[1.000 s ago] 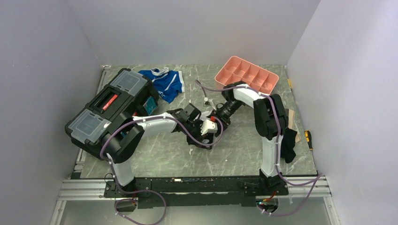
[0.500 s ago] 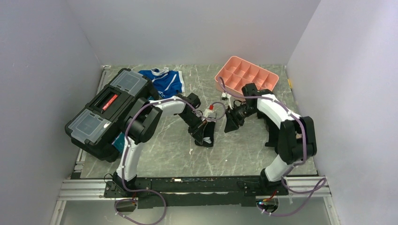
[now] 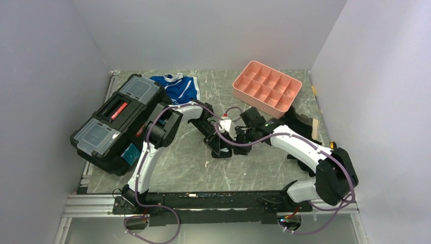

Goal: Roll the underwear
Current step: Roll the underwear to the center of the board.

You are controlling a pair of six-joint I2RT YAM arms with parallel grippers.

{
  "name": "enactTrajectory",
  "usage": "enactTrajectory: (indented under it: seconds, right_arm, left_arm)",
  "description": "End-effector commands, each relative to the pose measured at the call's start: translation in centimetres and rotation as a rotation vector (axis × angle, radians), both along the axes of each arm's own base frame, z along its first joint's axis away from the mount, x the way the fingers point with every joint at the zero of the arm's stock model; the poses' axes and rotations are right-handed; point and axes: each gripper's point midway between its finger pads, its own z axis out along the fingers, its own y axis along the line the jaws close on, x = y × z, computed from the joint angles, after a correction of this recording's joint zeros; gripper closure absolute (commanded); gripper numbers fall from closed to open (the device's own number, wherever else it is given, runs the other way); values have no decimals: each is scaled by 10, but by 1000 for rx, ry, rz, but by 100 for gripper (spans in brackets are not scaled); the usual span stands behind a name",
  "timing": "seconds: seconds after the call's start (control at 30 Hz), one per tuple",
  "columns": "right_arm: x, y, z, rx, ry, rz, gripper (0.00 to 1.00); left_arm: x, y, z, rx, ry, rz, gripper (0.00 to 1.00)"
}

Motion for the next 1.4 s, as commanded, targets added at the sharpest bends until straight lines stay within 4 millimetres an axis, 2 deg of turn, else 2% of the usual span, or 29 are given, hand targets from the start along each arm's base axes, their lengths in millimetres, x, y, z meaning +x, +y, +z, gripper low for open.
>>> enactTrajectory:
  seconds: [0.0, 0.17, 0.37, 0.57, 0.7, 0.9, 1.17, 1.37]
  right_arm:
    - [18, 18, 4, -61, -214, 45, 60]
    - [8, 41, -5, -130, -313, 147, 60]
    - [-4, 57, -21, -218, -381, 246, 59]
    - [-2, 58, -35, -270, -396, 272, 58]
    - [-2, 55, -48, -297, -382, 285, 48]
    - [-3, 51, -63, -320, -368, 296, 46]
    - [0, 43, -79, -358, -335, 304, 55]
    - [-1, 33, -91, -375, -252, 310, 72]
  left_arm:
    - [-4, 7, -10, 37, 64, -1, 100]
    - [-3, 7, -10, 46, 96, 1, 100]
    - [-1, 7, -10, 57, 100, 6, 100]
    - [-1, 7, -8, 56, 95, 2, 100]
    - [-1, 9, -8, 61, 87, -2, 100]
    - [-2, 10, -7, 58, 80, -9, 100]
    - [-5, 13, -8, 56, 79, -25, 100]
    - [-6, 15, -6, 49, 62, -41, 100]
